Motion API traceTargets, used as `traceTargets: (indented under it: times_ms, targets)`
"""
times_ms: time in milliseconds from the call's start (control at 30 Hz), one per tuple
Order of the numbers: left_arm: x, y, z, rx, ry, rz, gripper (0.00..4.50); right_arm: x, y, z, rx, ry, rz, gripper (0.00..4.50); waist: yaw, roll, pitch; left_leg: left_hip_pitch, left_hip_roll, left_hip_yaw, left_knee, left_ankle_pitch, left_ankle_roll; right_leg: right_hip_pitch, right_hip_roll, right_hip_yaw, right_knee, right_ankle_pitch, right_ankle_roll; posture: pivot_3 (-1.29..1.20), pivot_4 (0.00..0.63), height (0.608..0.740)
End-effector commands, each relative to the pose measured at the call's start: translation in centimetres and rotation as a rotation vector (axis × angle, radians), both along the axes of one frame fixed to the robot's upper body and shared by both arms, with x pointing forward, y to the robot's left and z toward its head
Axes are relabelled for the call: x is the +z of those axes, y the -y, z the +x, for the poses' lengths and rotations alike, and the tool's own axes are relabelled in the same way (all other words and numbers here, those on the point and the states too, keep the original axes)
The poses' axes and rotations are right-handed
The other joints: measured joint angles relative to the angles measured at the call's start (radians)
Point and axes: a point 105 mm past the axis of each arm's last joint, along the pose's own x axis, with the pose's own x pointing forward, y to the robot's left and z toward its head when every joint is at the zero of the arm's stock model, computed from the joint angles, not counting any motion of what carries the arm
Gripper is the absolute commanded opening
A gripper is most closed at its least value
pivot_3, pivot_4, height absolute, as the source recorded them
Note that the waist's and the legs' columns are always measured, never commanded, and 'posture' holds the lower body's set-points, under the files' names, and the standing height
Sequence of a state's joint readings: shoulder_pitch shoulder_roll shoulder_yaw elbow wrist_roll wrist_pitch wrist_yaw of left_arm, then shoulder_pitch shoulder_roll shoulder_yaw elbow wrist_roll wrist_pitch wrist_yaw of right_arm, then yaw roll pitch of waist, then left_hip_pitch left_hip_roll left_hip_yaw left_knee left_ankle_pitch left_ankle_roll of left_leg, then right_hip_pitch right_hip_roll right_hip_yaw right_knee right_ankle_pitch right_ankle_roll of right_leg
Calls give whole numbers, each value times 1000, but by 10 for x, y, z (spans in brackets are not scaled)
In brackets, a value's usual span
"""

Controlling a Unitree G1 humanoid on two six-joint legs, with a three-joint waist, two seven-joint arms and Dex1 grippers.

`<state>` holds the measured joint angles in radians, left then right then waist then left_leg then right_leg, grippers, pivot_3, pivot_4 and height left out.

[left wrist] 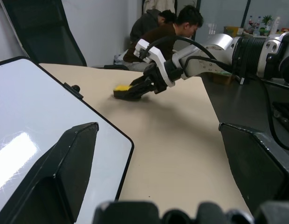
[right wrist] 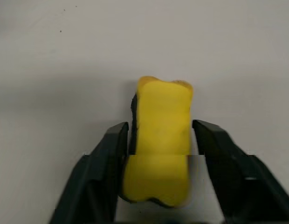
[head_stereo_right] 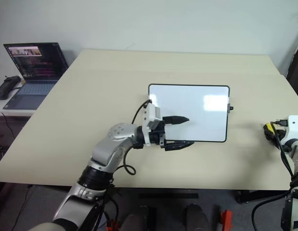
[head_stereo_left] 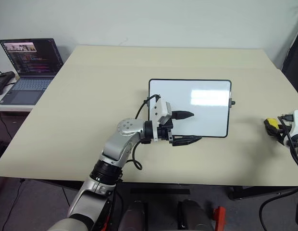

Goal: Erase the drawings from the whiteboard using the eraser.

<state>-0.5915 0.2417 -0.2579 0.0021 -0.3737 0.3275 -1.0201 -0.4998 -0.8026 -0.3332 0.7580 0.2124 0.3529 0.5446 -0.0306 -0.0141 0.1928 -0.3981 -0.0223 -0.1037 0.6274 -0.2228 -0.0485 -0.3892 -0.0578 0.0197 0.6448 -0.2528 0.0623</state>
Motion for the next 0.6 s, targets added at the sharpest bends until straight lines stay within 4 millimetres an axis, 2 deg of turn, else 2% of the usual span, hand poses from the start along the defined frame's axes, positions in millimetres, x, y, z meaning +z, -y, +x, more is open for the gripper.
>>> traceTargets:
  times_ms: [33,100,200,267,333,400,467,500,600]
  targets:
    - [15,-4,3,16,56,-21,4500,19,1,4,35,48,-57,3812,0,0,0,0,0,0,0,0,0,0,0,0,0,0,0,0,150,740]
    - [19,-11,6,40,66,-25,4500,30,0,4,60,71,-79,4489,-3,0,0,0,0,0,0,0,0,0,0,0,0,0,0,0,150,740]
    - [29,-29,16,124,95,-34,4500,60,-6,6,109,145,-132,4489,-6,3,1,0,0,0,0,0,0,0,0,0,1,0,0,0,150,740]
    - [44,-57,30,271,124,-84,4500,92,-34,10,219,296,-144,4489,-9,3,1,1,0,0,0,0,0,0,0,0,1,0,0,0,150,740]
    - [59,-92,49,473,157,-154,4500,110,-59,12,274,433,-92,4489,-17,3,1,1,1,0,0,0,0,-1,1,0,1,0,1,0,150,740]
    - [66,-129,64,668,179,-197,4500,107,-75,11,291,488,-47,4489,-18,2,0,1,2,-2,0,0,0,0,1,-1,1,-3,5,0,150,740]
    - [61,-174,76,876,223,-164,4500,85,-84,11,284,487,-31,4489,-12,0,-1,1,2,-3,0,0,0,1,1,-2,1,-3,5,0,150,740]
    - [58,-189,79,939,227,-153,4500,75,-87,12,279,478,-27,4489,-7,0,-1,1,1,-3,0,0,0,1,1,-2,1,-3,4,0,150,740]
    - [46,-211,84,1024,230,-123,4500,52,-96,13,259,475,-30,4489,2,1,0,0,0,-2,0,0,0,0,0,-1,1,0,0,0,150,740]
